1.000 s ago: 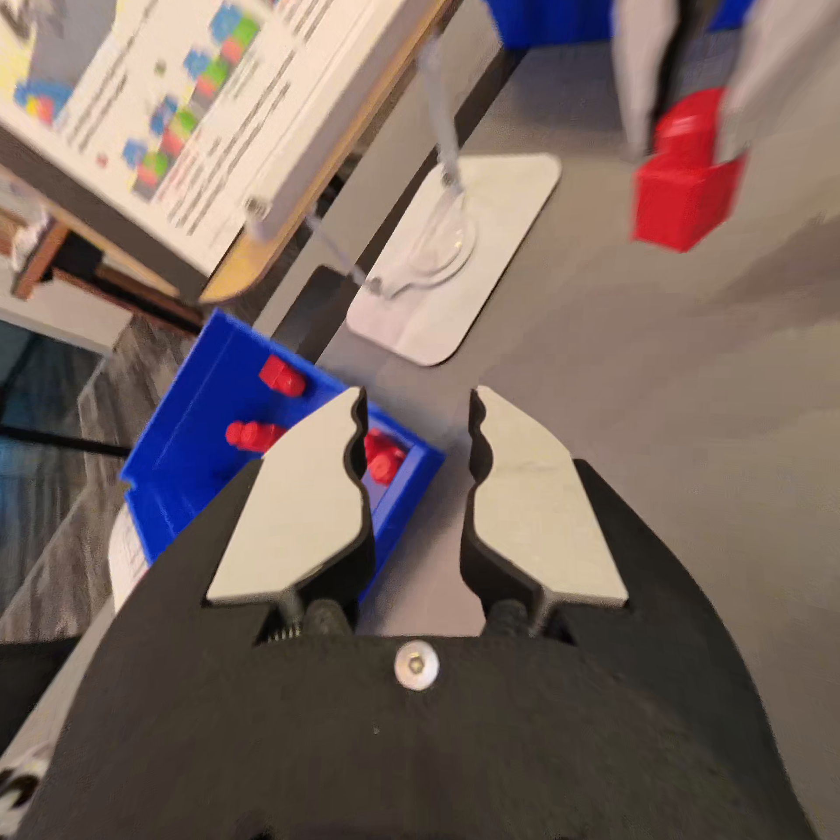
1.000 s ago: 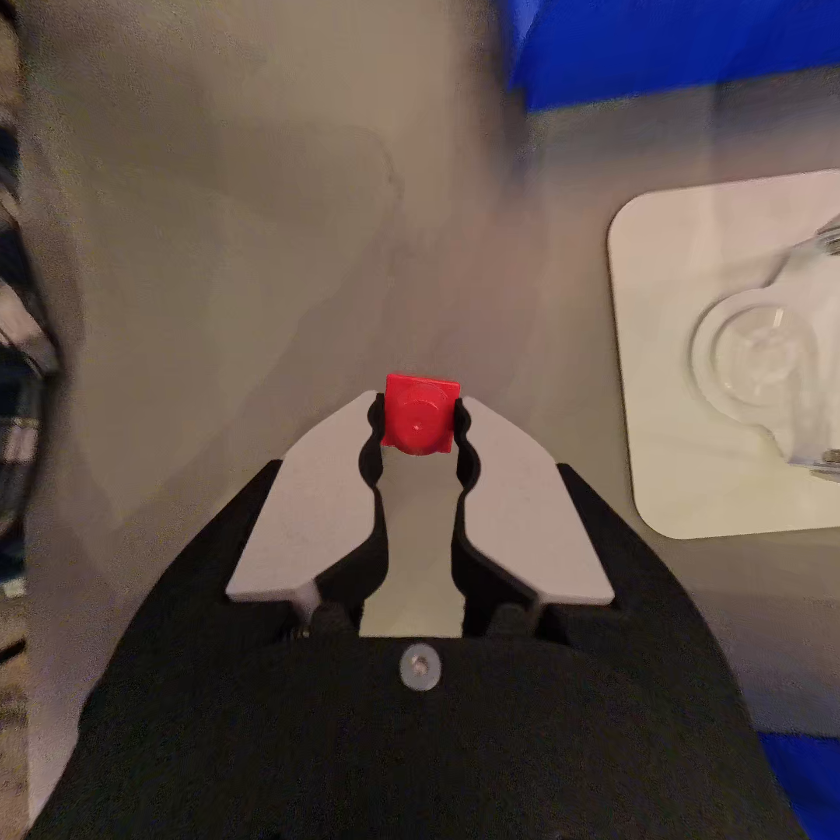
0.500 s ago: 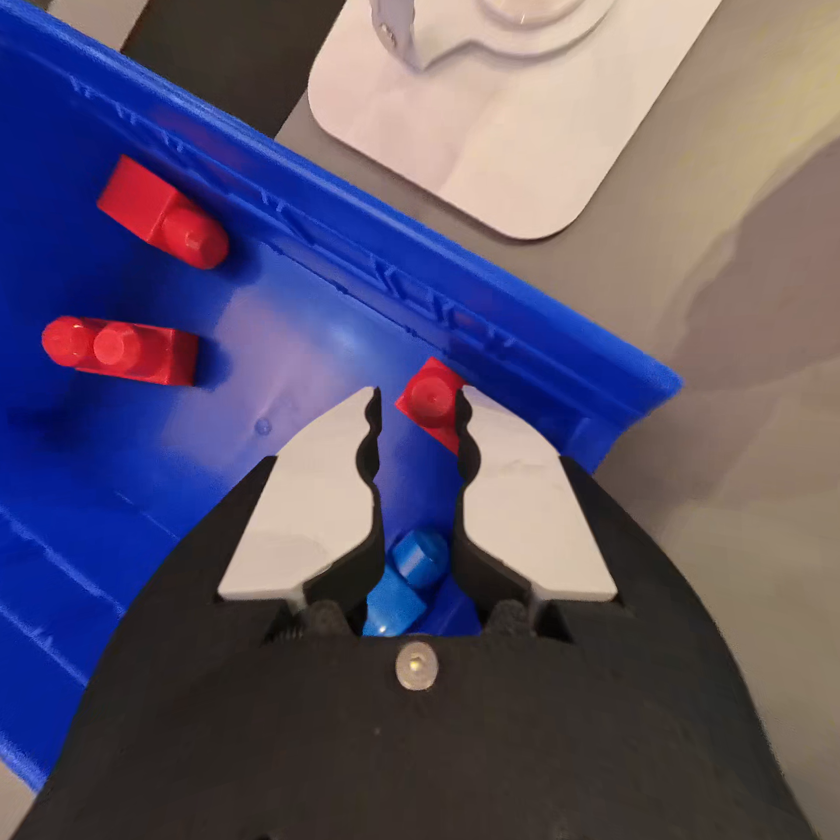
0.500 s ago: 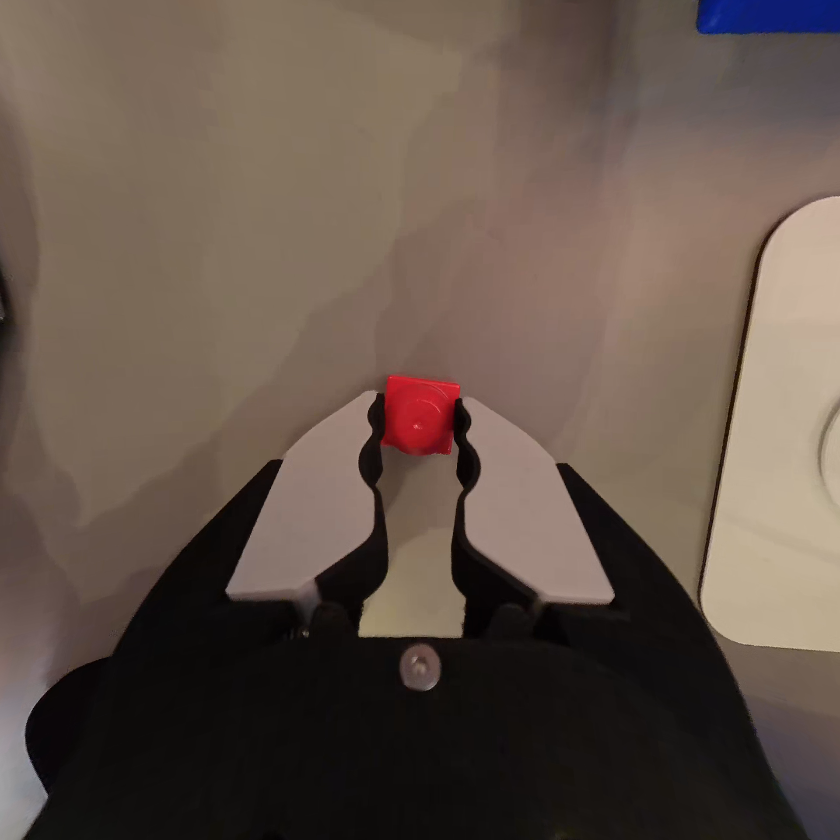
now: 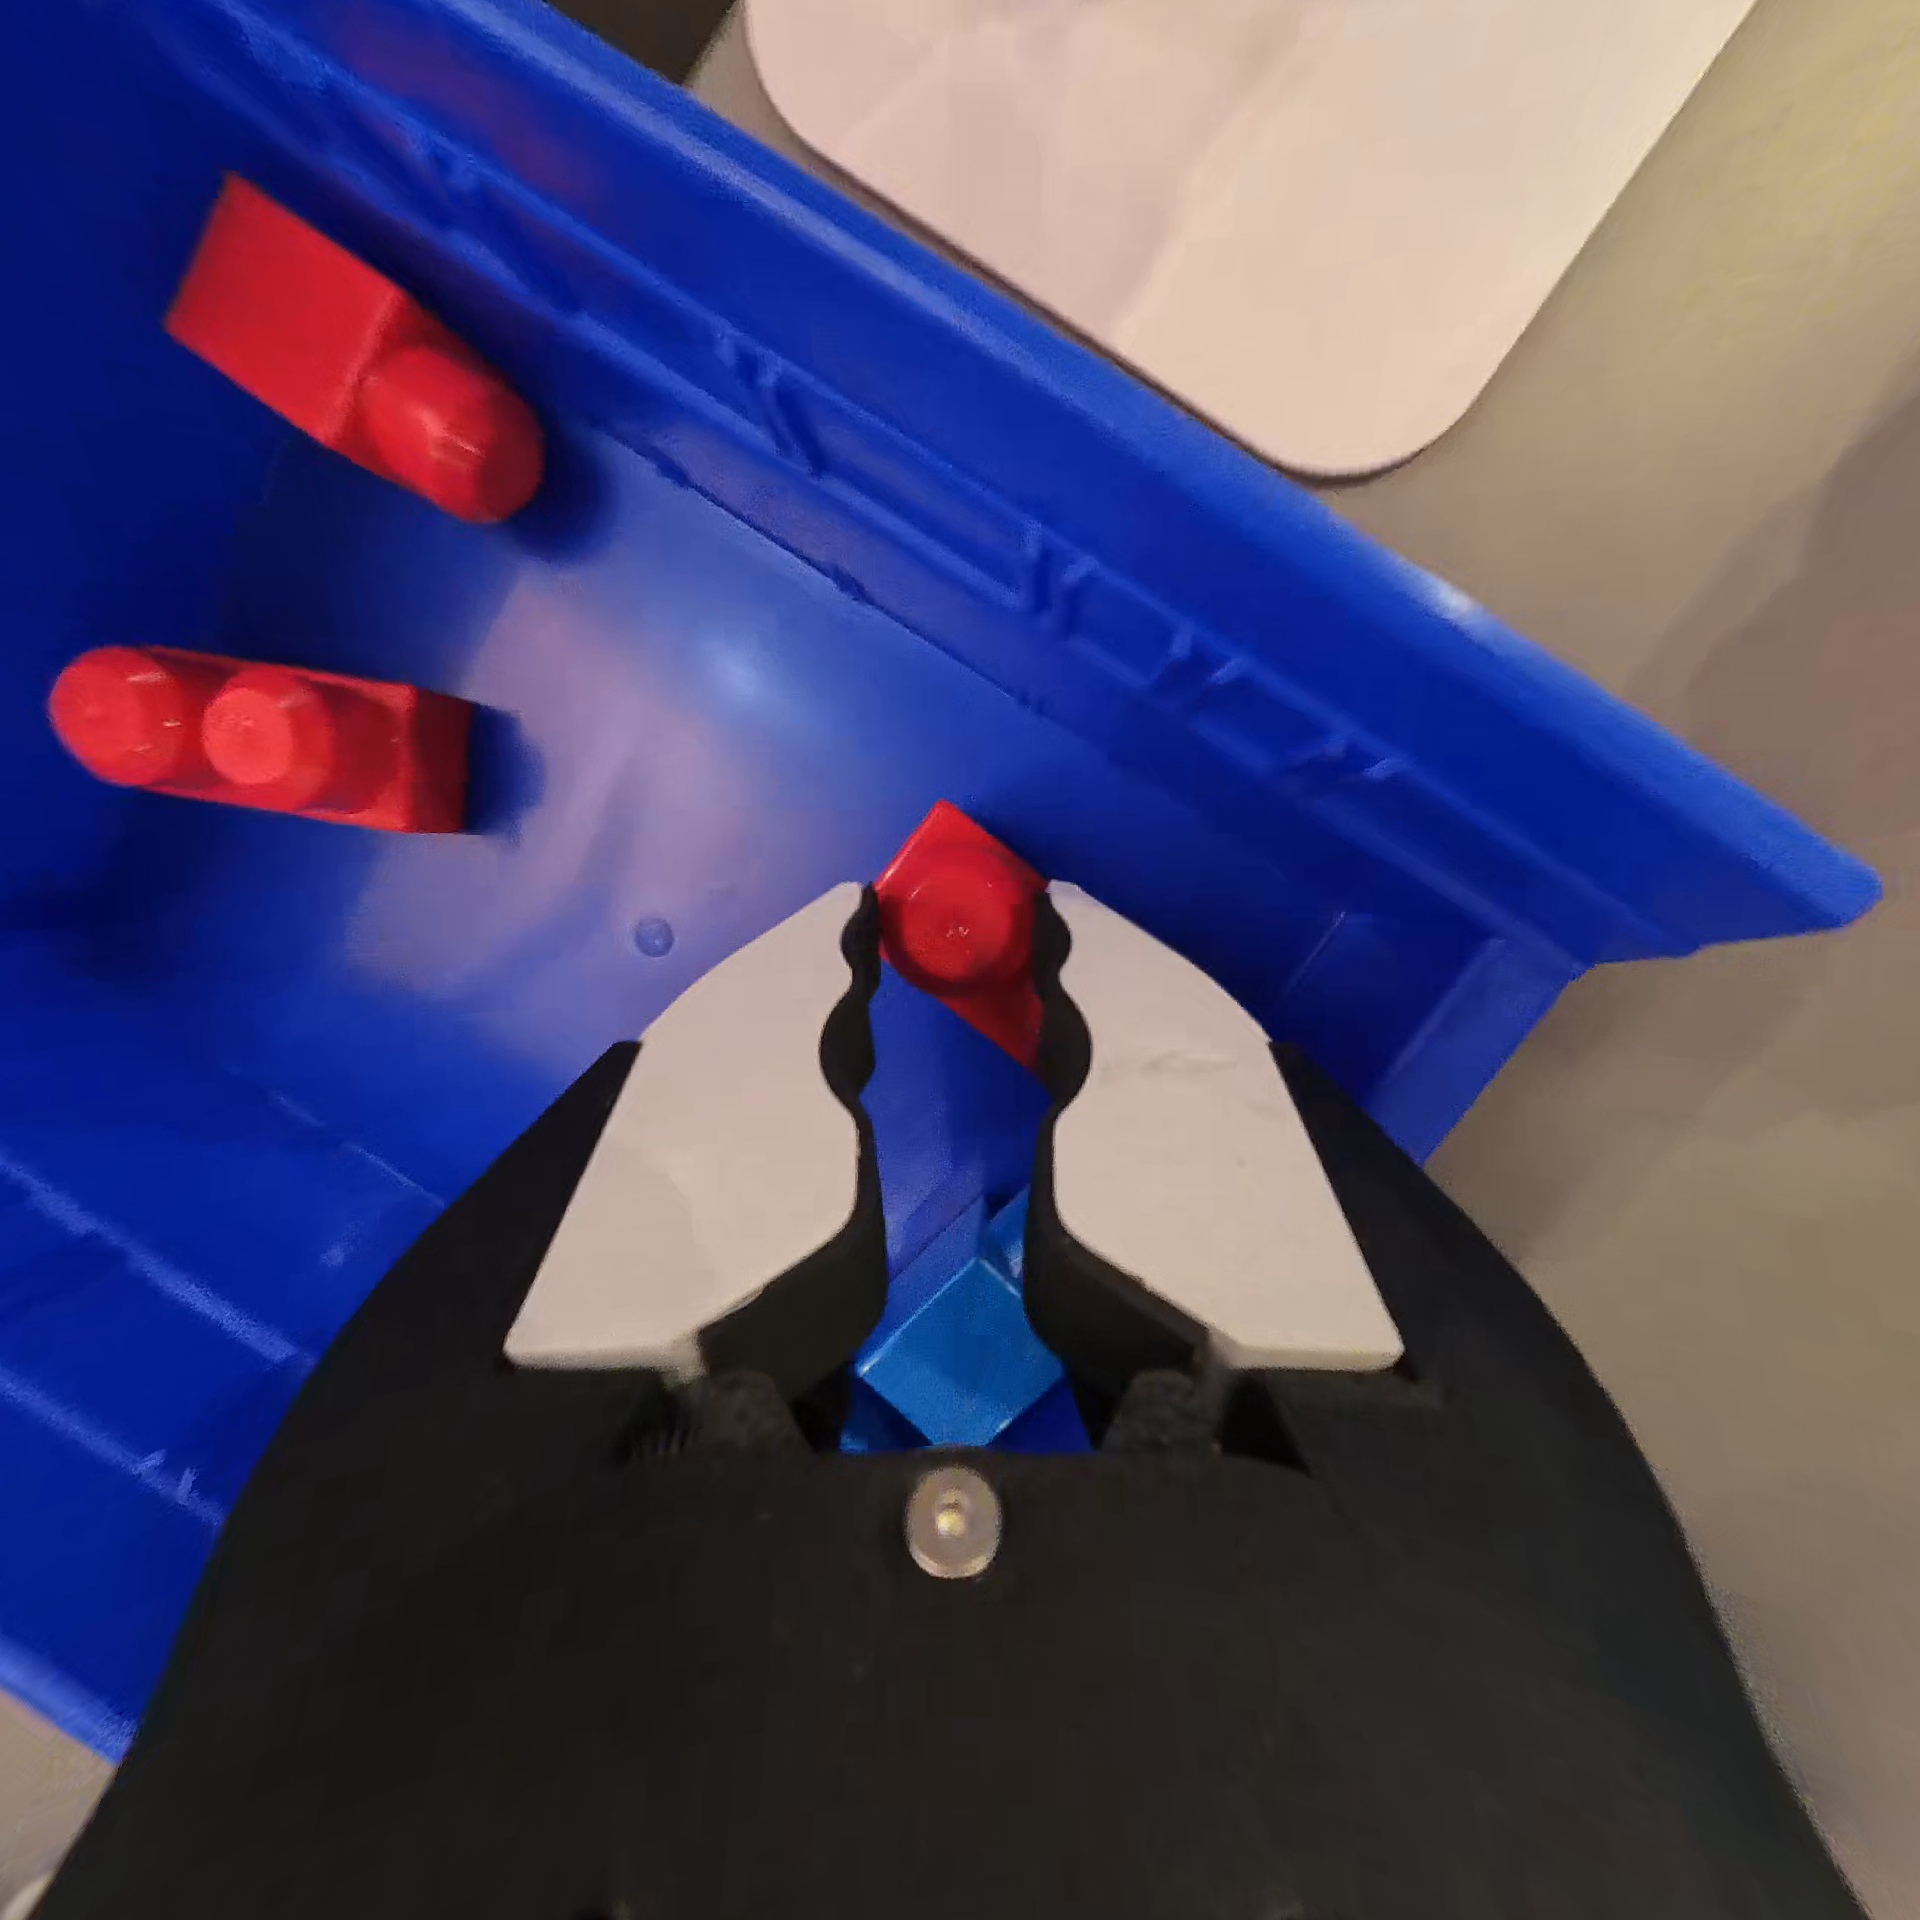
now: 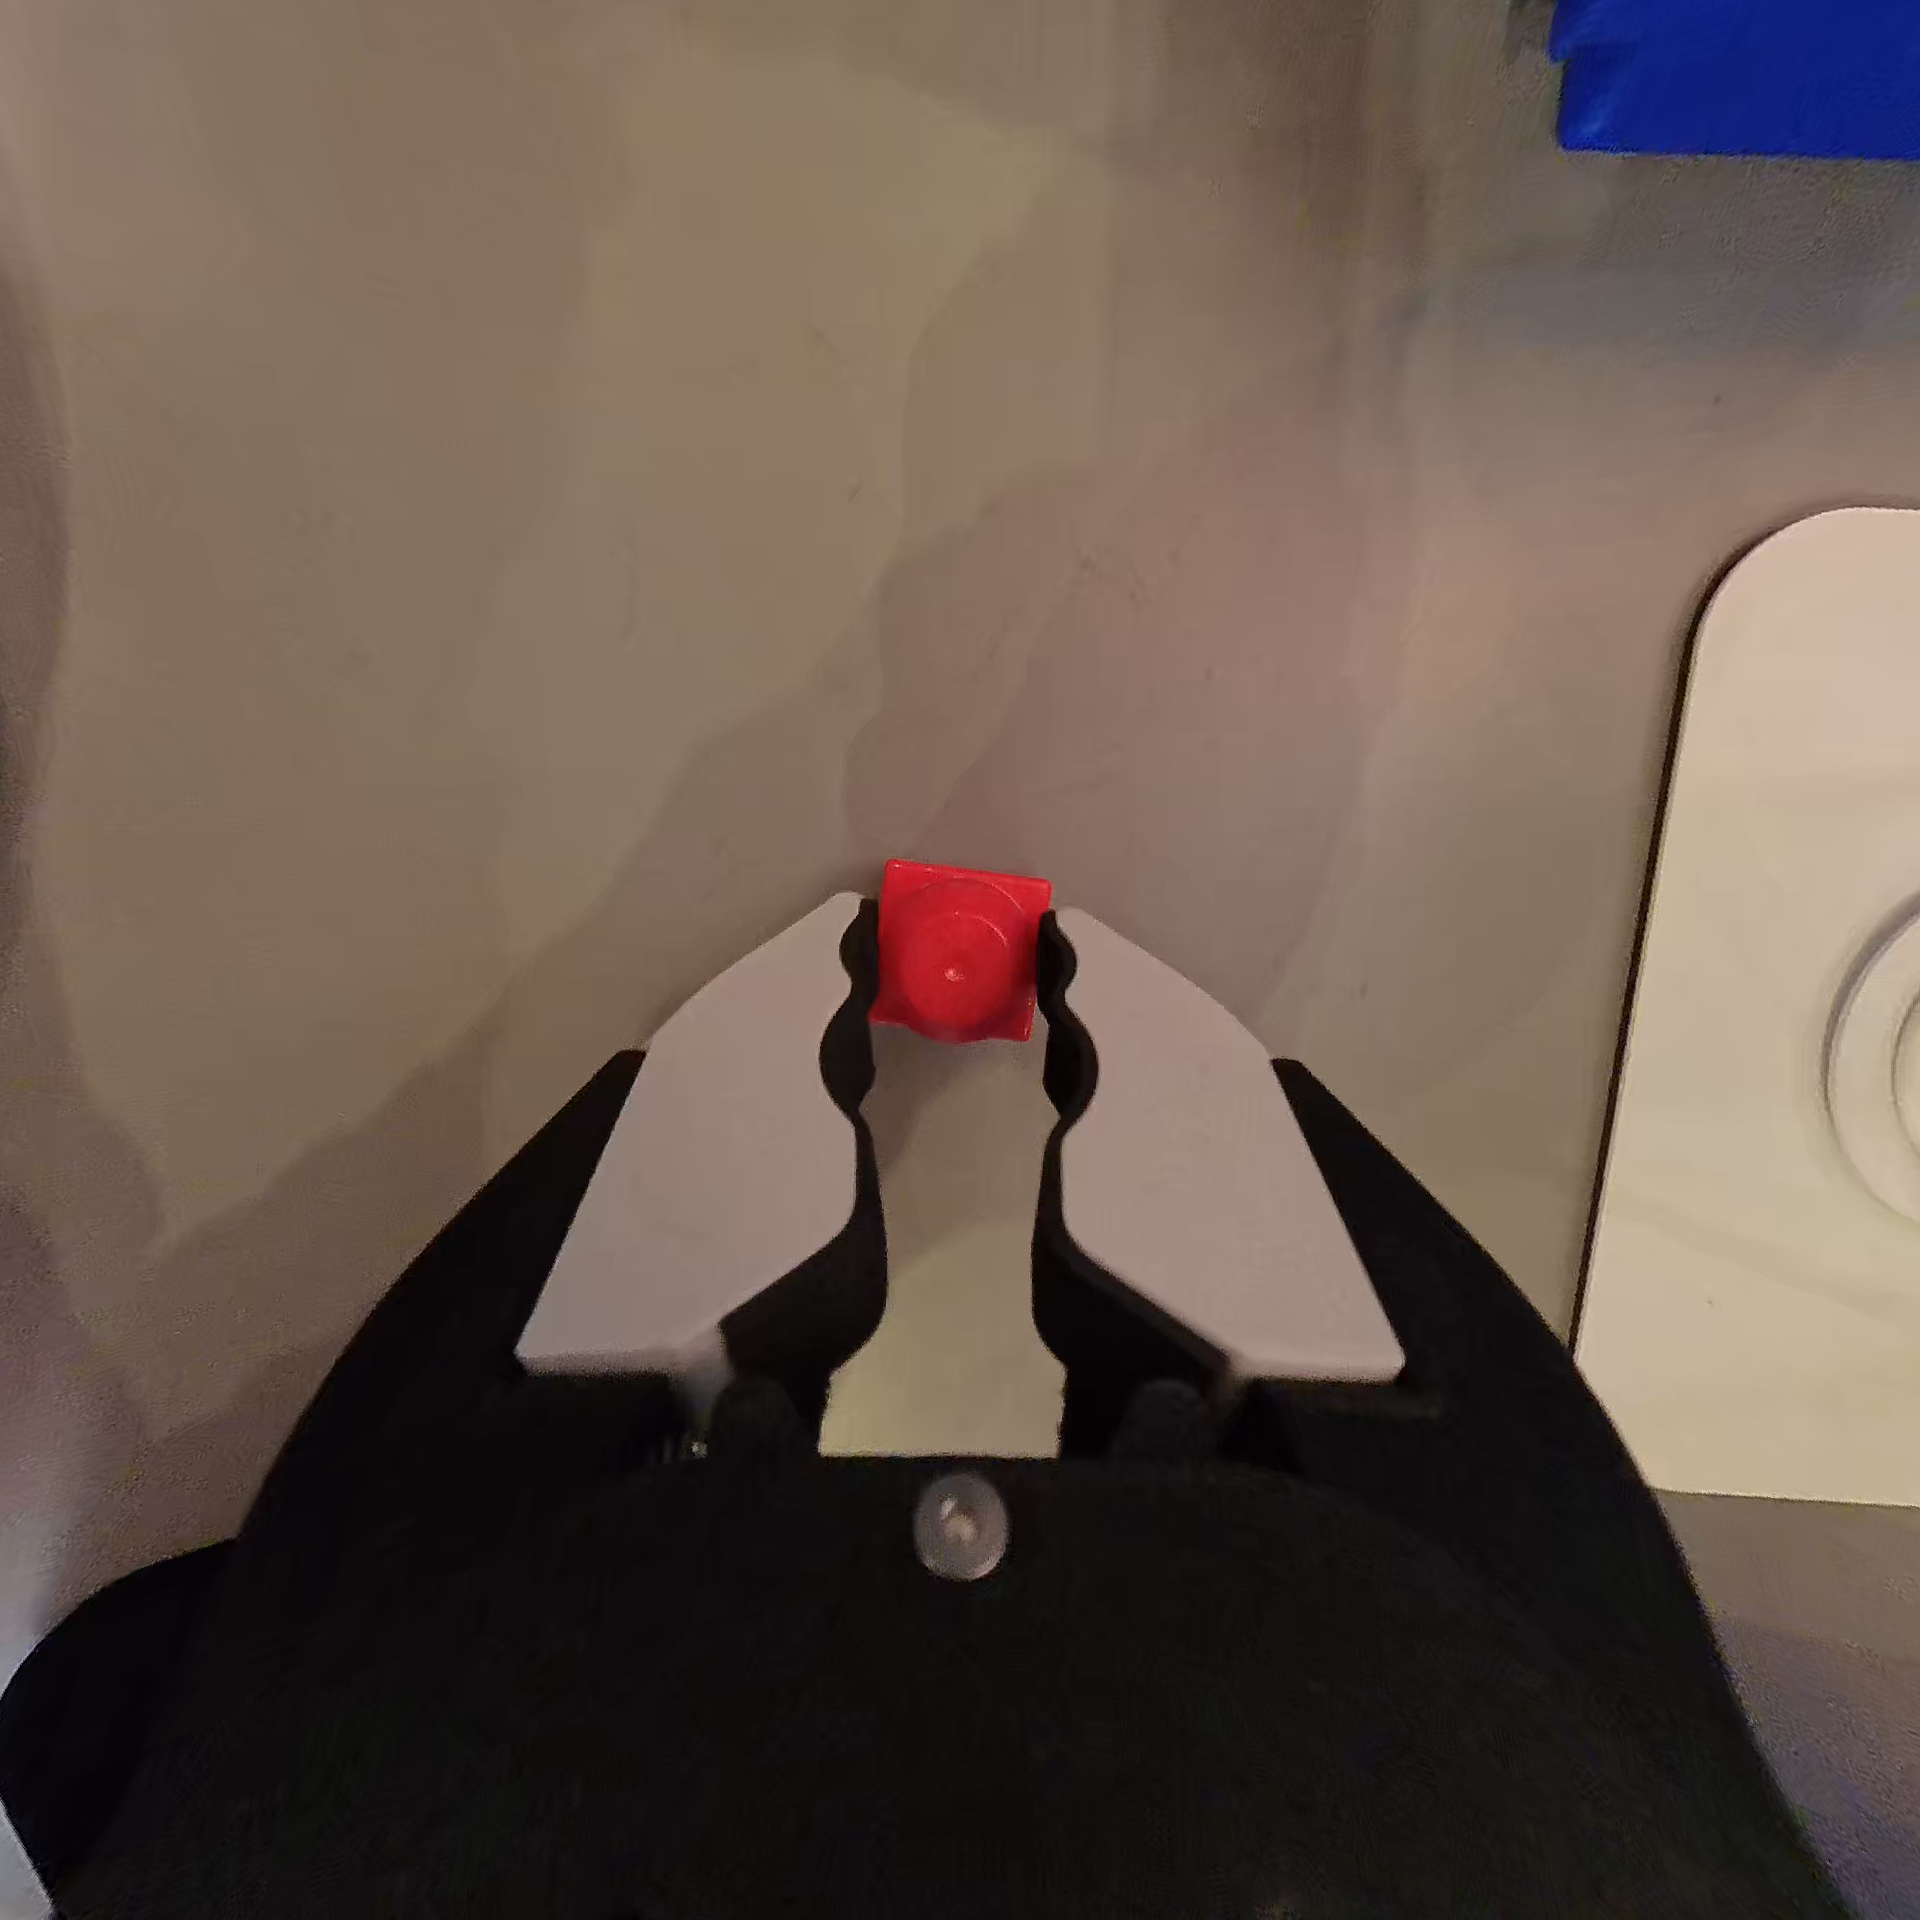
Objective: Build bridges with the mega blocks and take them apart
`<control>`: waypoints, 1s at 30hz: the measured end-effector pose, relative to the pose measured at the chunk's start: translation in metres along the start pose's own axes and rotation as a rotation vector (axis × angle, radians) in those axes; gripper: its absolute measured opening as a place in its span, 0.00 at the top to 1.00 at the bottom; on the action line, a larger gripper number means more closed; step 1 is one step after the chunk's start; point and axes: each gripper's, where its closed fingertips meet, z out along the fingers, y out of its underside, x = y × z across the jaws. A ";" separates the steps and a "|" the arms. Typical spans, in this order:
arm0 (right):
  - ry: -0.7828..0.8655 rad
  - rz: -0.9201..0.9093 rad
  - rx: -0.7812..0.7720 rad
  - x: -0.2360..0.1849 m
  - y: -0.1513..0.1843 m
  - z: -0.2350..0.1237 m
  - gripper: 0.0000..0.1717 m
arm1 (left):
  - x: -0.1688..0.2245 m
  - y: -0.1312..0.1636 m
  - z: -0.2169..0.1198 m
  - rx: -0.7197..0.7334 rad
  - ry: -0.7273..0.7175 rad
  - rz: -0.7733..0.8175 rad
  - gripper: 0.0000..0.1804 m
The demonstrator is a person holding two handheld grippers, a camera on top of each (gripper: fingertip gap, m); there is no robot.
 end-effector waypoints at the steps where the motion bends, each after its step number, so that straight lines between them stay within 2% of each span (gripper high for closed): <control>1: 0.004 0.002 0.003 0.001 -0.001 0.000 0.83 | -0.003 -0.002 -0.006 0.033 -0.002 -0.023 0.85; 3: 0.021 0.012 0.002 0.004 0.000 0.001 0.79 | -0.004 -0.006 -0.019 0.092 0.026 -0.016 0.85; 5: 0.022 0.032 -0.007 0.006 0.001 0.001 0.62 | -0.003 -0.010 -0.035 0.155 0.045 -0.021 0.85; 6: 0.014 0.036 0.005 0.005 0.000 0.000 0.56 | 0.004 -0.013 -0.044 0.189 0.091 -0.014 0.85; 7: 0.018 0.043 0.031 0.005 -0.003 -0.004 0.55 | 0.013 -0.019 -0.055 0.242 0.127 0.009 0.85; 10: -0.001 0.092 0.174 0.010 -0.019 -0.028 0.58 | 0.046 -0.033 -0.085 0.300 0.175 0.099 0.85; 12: 0.004 0.138 0.305 0.021 -0.035 -0.050 0.64 | 0.084 -0.046 -0.101 0.330 0.234 0.202 0.85; 14: -0.014 0.149 0.415 0.026 -0.051 -0.070 0.65 | 0.127 -0.057 -0.110 0.321 0.285 0.336 0.85; 16: -0.036 0.137 0.465 0.027 -0.063 -0.082 0.66 | 0.176 -0.067 -0.117 0.329 0.367 0.478 0.85; 20: -0.190 0.092 0.532 0.005 -0.082 -0.090 0.69 | 0.240 -0.076 -0.120 0.304 0.437 0.700 0.85; 25: -0.413 -0.066 0.517 -0.053 -0.081 -0.084 0.72 | 0.278 -0.085 -0.130 0.373 0.474 0.781 0.85; 27: -0.419 -0.128 0.563 -0.067 -0.086 -0.085 0.79 | 0.289 -0.082 -0.131 0.379 0.479 0.802 0.85; 30: -0.394 -0.164 0.562 -0.078 -0.084 -0.081 0.80 | 0.302 -0.075 -0.132 0.379 0.489 0.809 0.85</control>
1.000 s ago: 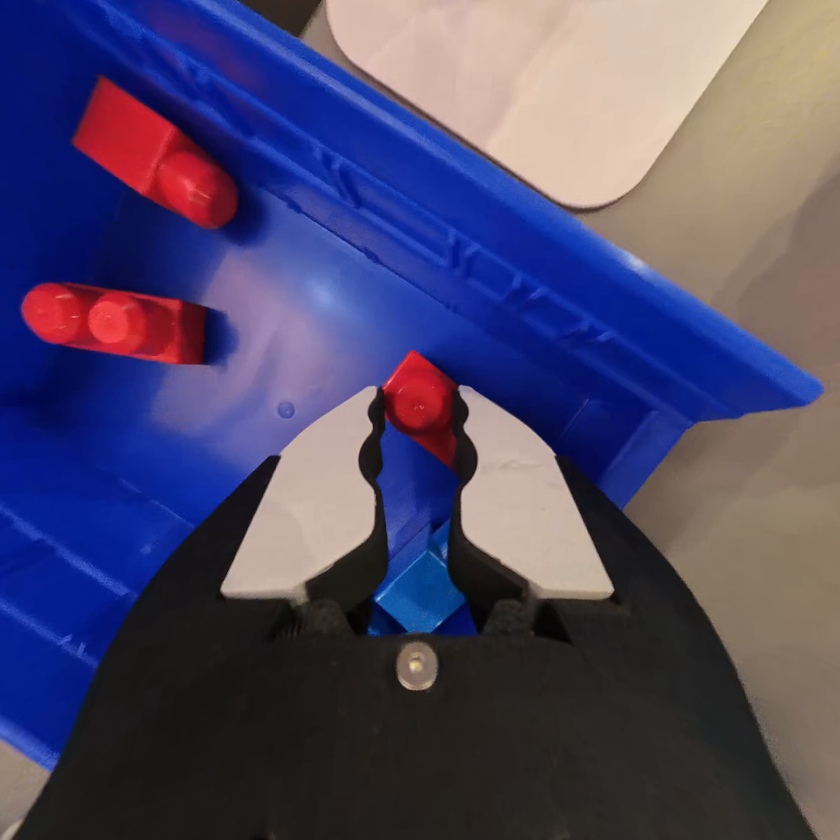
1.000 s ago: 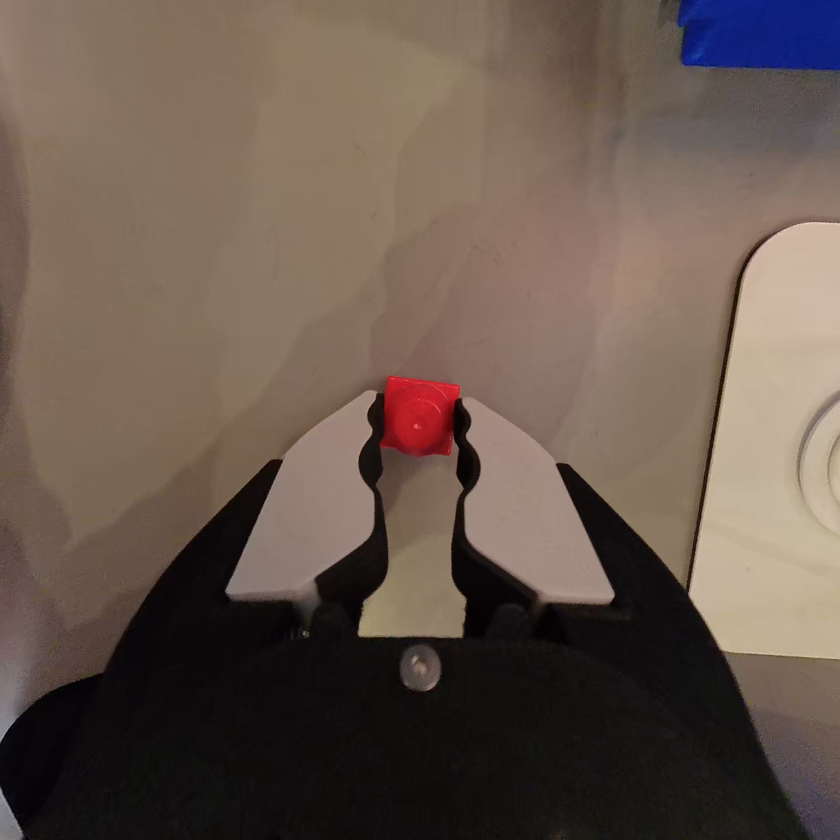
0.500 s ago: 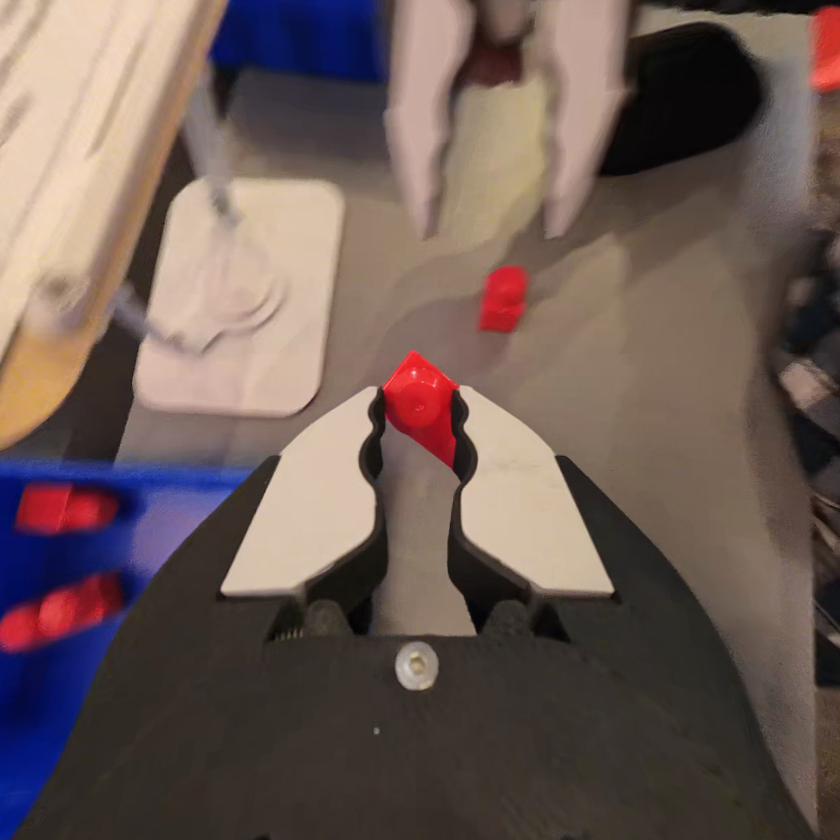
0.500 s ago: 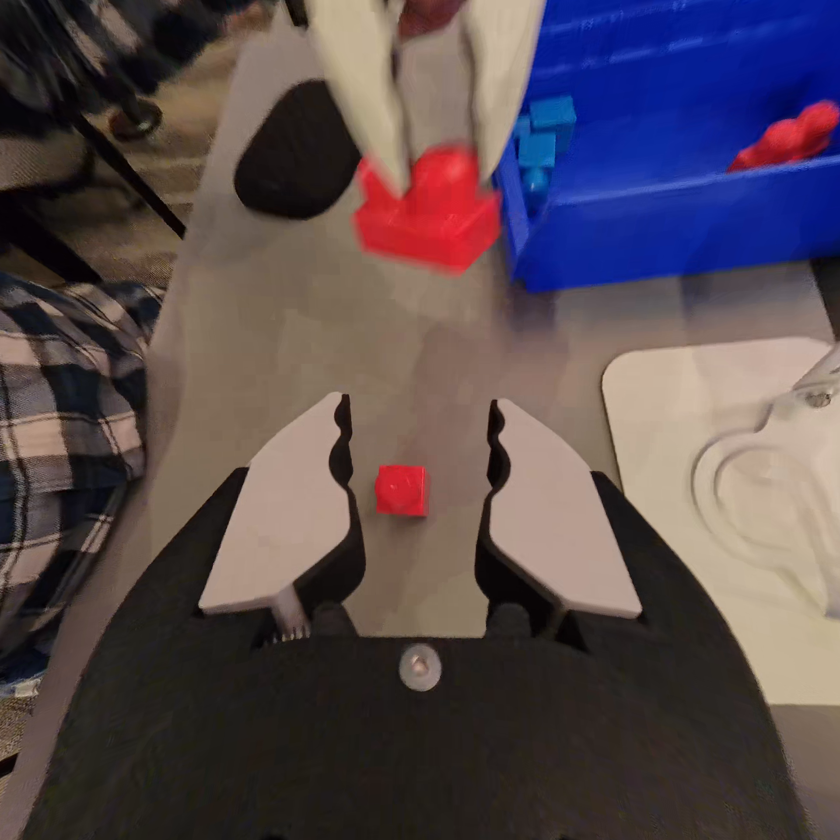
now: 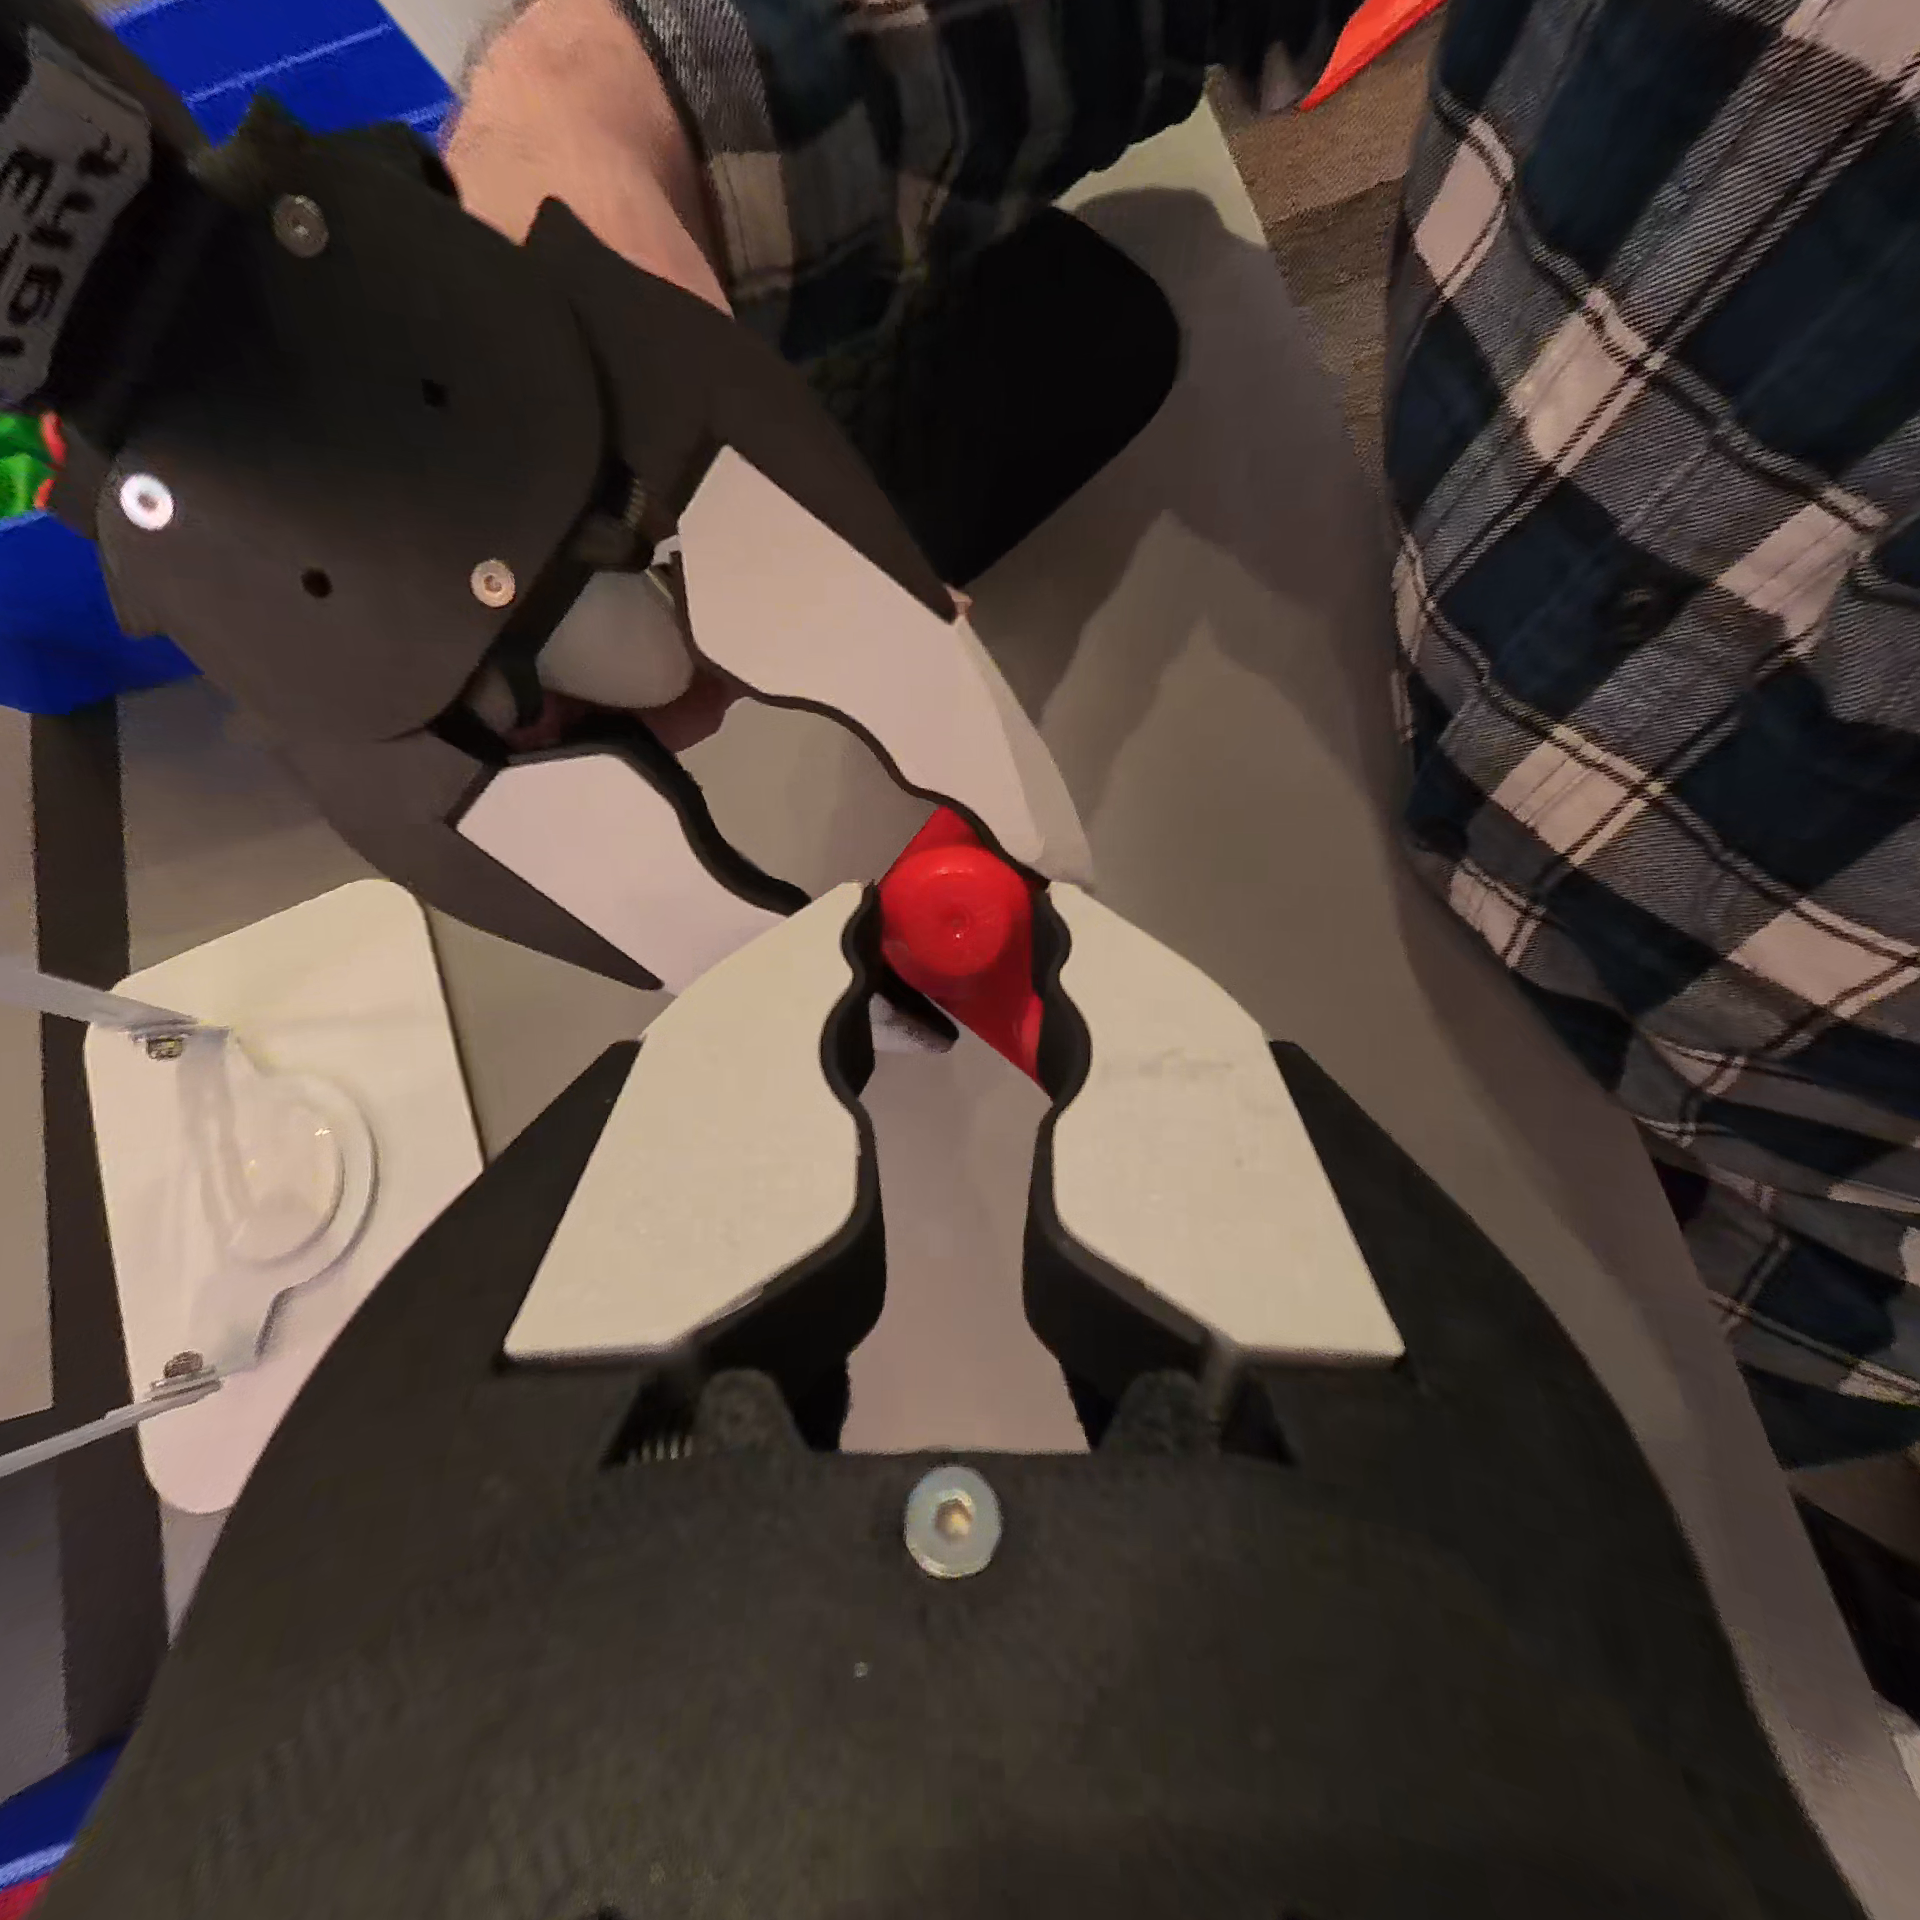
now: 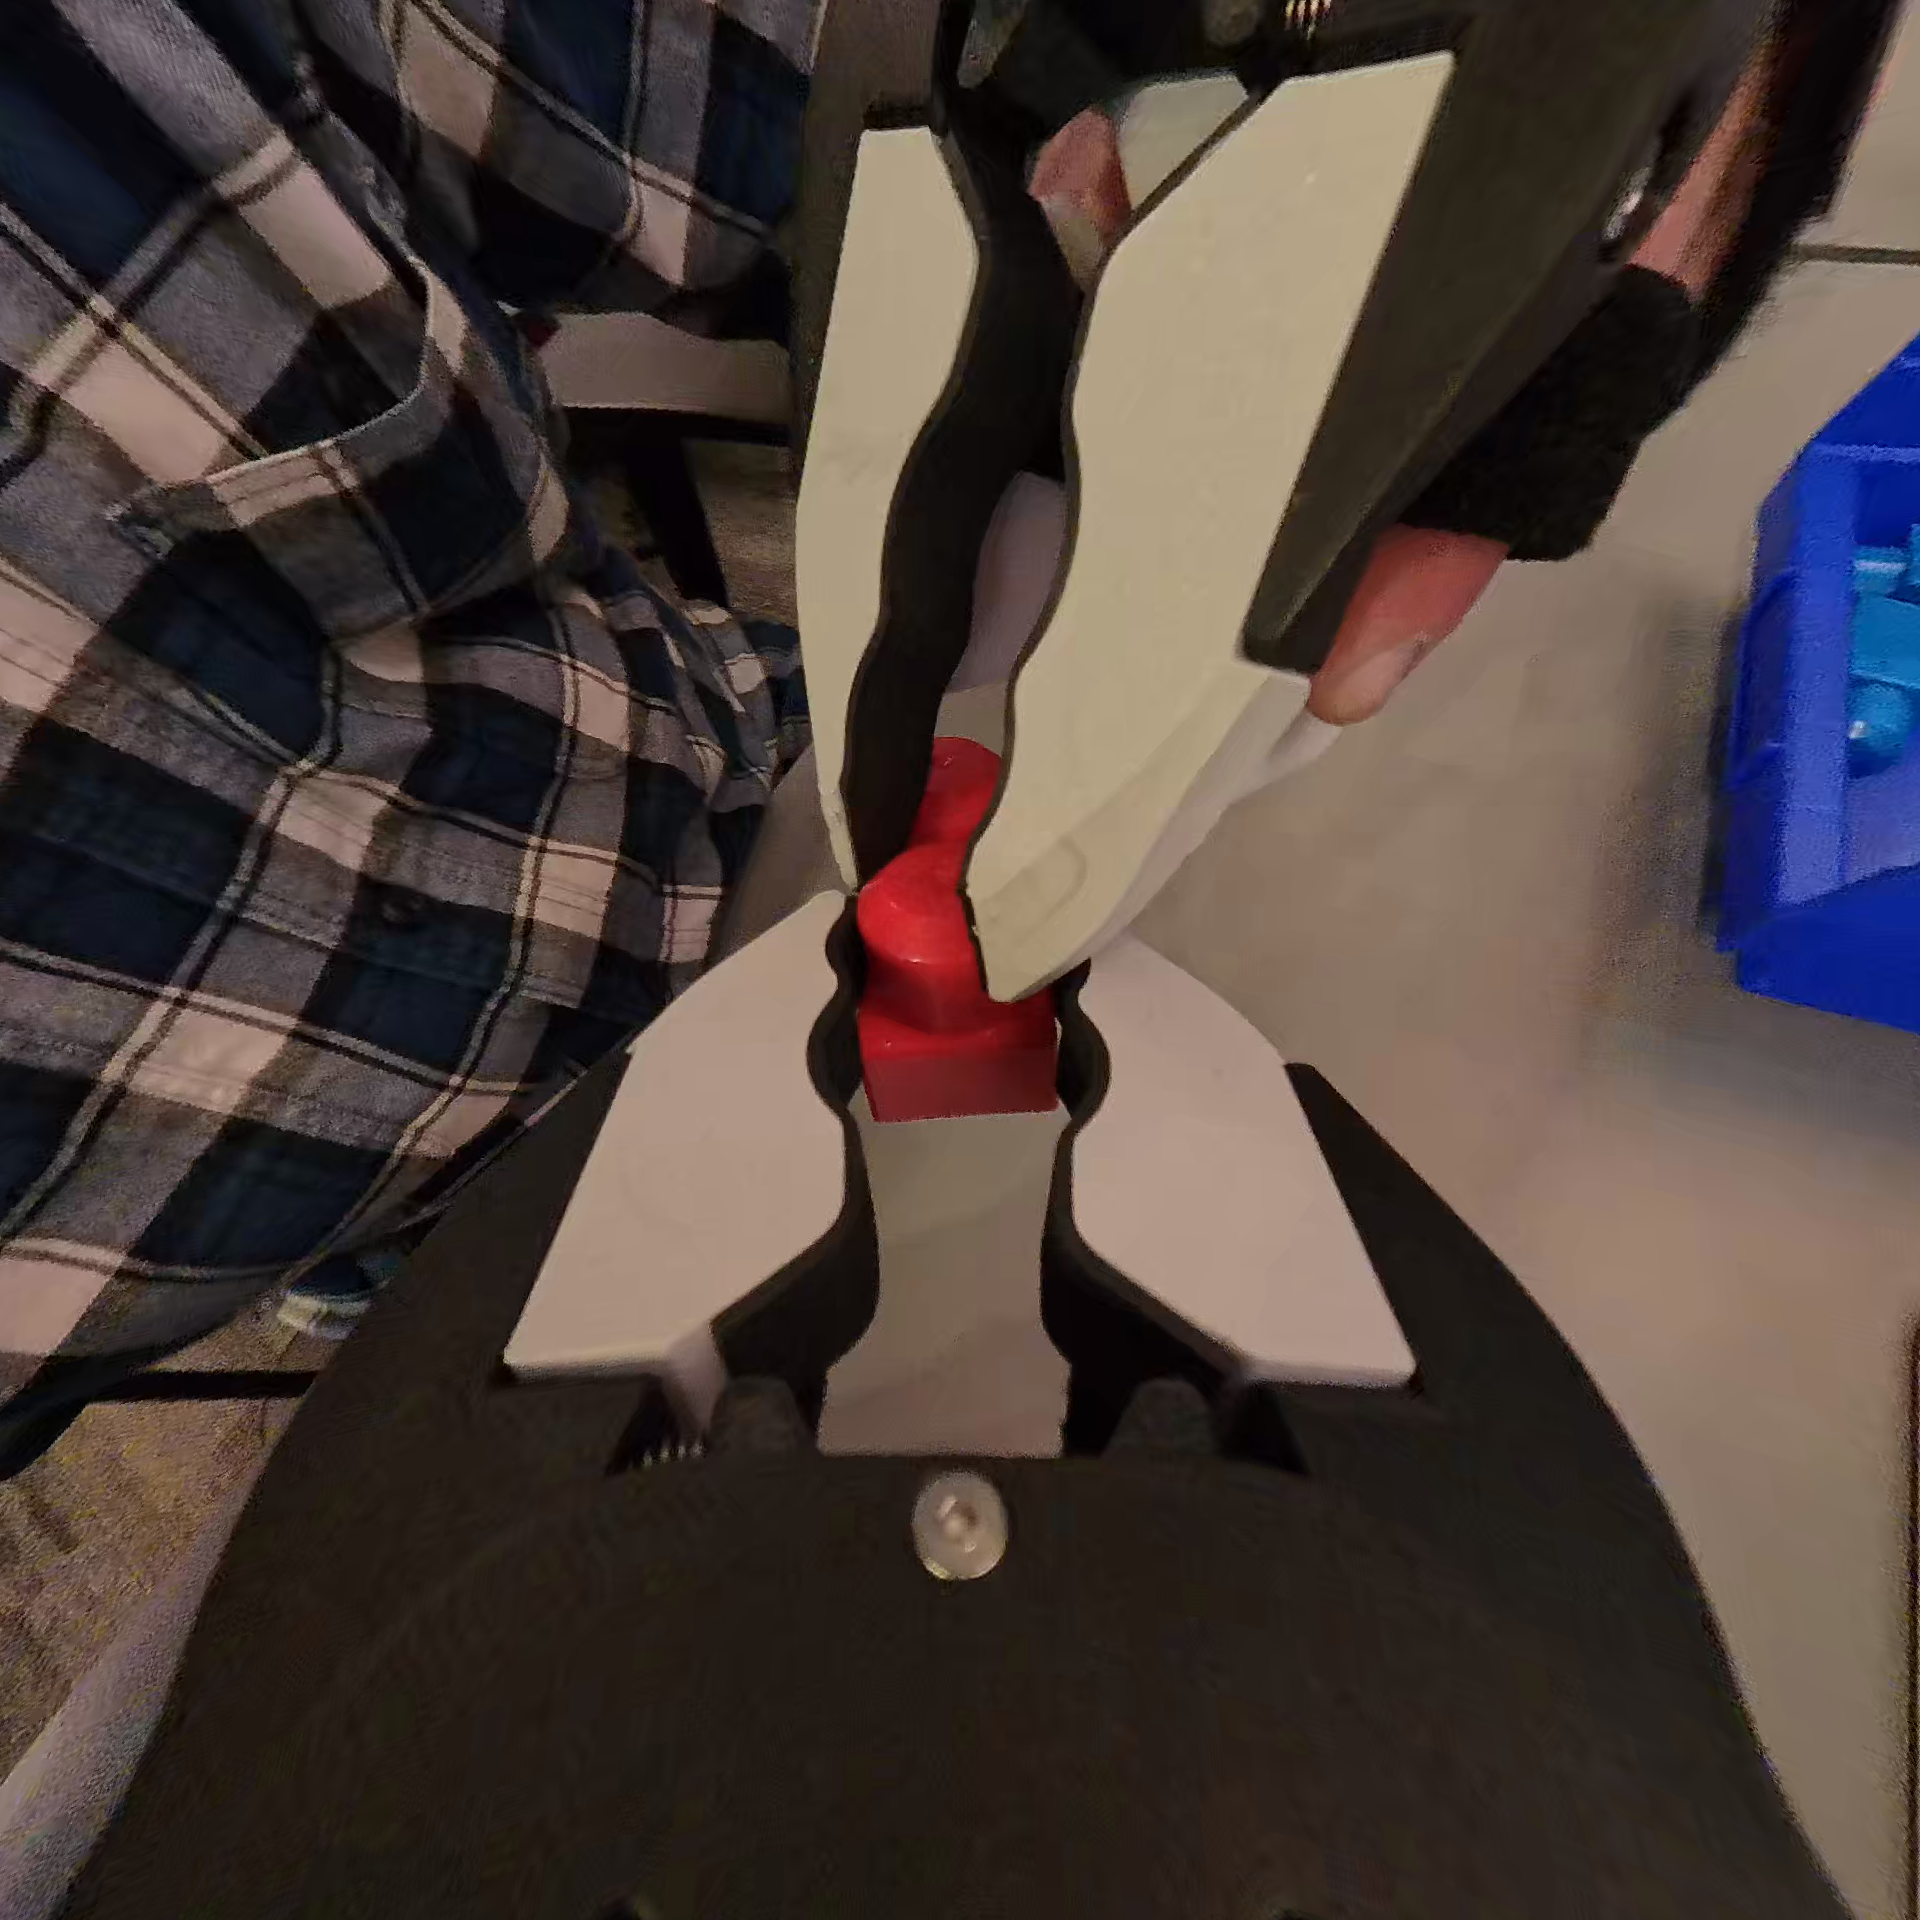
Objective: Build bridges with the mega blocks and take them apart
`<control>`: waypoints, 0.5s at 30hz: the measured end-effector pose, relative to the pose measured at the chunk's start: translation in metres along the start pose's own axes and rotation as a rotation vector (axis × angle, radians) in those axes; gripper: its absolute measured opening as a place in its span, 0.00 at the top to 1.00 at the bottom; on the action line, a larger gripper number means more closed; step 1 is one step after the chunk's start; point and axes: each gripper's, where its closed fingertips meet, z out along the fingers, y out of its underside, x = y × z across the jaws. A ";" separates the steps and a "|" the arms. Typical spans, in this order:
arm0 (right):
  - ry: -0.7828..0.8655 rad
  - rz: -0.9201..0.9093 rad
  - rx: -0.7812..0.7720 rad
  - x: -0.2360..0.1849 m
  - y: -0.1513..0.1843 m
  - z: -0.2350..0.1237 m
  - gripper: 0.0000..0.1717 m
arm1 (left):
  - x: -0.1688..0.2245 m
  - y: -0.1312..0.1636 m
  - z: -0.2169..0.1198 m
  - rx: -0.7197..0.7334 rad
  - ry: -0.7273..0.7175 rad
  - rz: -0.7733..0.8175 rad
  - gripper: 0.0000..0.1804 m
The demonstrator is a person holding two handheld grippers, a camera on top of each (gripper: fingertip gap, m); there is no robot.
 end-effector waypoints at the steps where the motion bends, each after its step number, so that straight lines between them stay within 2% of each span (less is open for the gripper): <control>1: 0.014 0.007 0.004 -0.001 0.000 0.000 0.80 | 0.000 0.000 0.000 0.005 -0.018 -0.003 0.85; 3: 0.061 0.023 0.023 0.001 -0.001 -0.007 0.80 | 0.002 0.001 -0.005 0.030 -0.028 -0.028 0.80; 6: 0.271 0.072 0.035 0.023 0.006 -0.036 0.80 | -0.013 0.023 -0.030 -0.027 -0.143 -0.061 0.75; 8: 0.415 0.136 0.056 0.037 0.017 -0.063 0.80 | -0.031 0.053 -0.053 -0.104 -0.247 -0.105 0.74; 11: 0.637 0.218 -0.017 0.057 0.053 -0.097 0.80 | -0.057 0.107 -0.088 -0.202 -0.371 -0.204 0.75; 15: 0.757 0.319 -0.097 0.066 0.102 -0.104 0.80 | -0.106 0.164 -0.127 -0.191 -0.534 -0.375 0.77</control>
